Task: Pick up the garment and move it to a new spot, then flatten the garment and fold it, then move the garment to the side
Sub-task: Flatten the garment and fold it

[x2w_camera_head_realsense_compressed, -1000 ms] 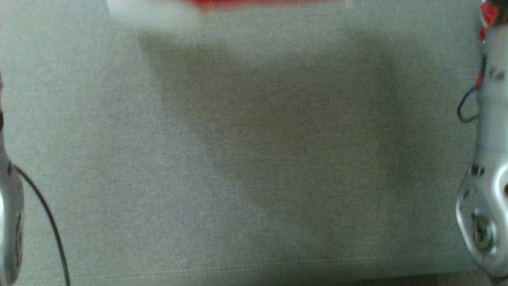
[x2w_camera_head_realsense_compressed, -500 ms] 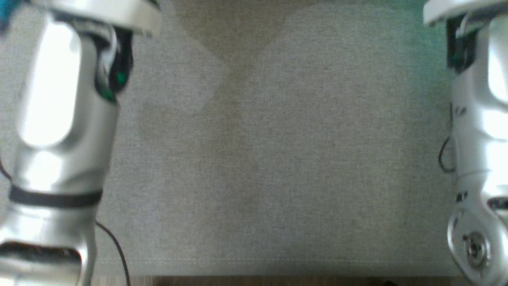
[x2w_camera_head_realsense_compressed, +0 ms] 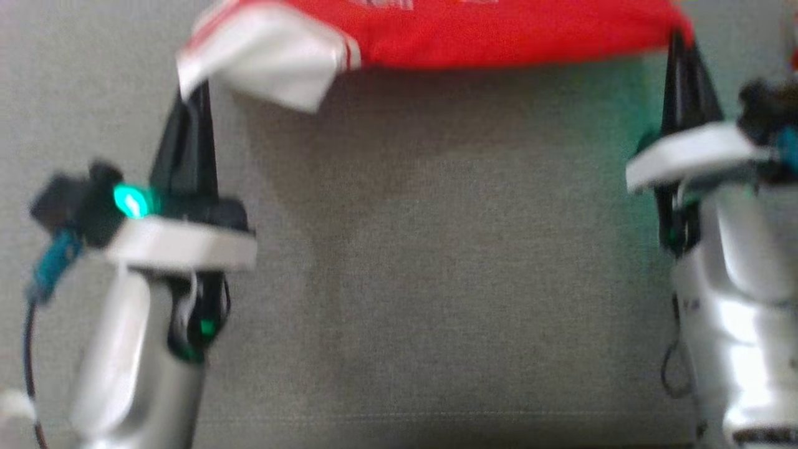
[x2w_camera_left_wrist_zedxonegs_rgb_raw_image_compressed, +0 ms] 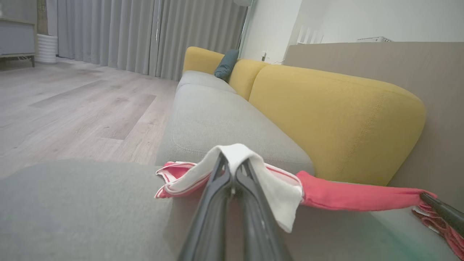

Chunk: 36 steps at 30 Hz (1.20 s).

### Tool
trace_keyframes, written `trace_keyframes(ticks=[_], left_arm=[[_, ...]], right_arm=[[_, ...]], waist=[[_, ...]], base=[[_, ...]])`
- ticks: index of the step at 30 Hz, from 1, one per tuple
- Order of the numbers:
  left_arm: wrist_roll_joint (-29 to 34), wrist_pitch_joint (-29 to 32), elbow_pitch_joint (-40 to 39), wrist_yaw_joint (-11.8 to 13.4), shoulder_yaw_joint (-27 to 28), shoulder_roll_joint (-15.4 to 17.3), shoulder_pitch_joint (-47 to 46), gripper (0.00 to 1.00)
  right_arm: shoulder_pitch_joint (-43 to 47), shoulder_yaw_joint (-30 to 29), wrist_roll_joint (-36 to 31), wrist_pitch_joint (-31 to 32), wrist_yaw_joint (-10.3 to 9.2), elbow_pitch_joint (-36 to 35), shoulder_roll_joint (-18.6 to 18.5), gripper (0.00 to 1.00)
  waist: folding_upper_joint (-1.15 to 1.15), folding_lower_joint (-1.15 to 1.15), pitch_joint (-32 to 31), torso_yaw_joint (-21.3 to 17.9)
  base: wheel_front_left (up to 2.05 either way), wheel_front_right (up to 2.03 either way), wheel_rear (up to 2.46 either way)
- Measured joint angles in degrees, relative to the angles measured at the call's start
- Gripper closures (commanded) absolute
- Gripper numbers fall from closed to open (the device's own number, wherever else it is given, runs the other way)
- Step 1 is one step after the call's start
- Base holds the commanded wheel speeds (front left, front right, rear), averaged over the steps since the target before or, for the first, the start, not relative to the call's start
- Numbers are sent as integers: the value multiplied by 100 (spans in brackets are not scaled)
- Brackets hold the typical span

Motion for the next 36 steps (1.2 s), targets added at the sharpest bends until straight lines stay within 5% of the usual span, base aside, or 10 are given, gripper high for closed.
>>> trace_keyframes(ticks=[12,23,29,36], left_arm=[[-118,22,-1147,234,-12,-122,2601,100],[-118,385,-2148,517,-215,-57,4206,100],[-191,497,-1963,546,-336,-33,4347,100],[-428,564,-1114,388,-360,-63,3881,100]], right_arm=[[2711,-25,614,23,0,-1266,109,100],[4825,-175,613,916,0,-3212,143,100],[5076,-148,670,1368,0,-3471,152,100],[4837,-98,756,1471,0,-2978,153,100]], waist=[[0,0,-1340,39],[0,-1,-2048,52],[0,-1,-1861,22],[0,0,-1522,60]], base=[[0,0,0],[0,0,0],[0,0,0],[0,0,0]])
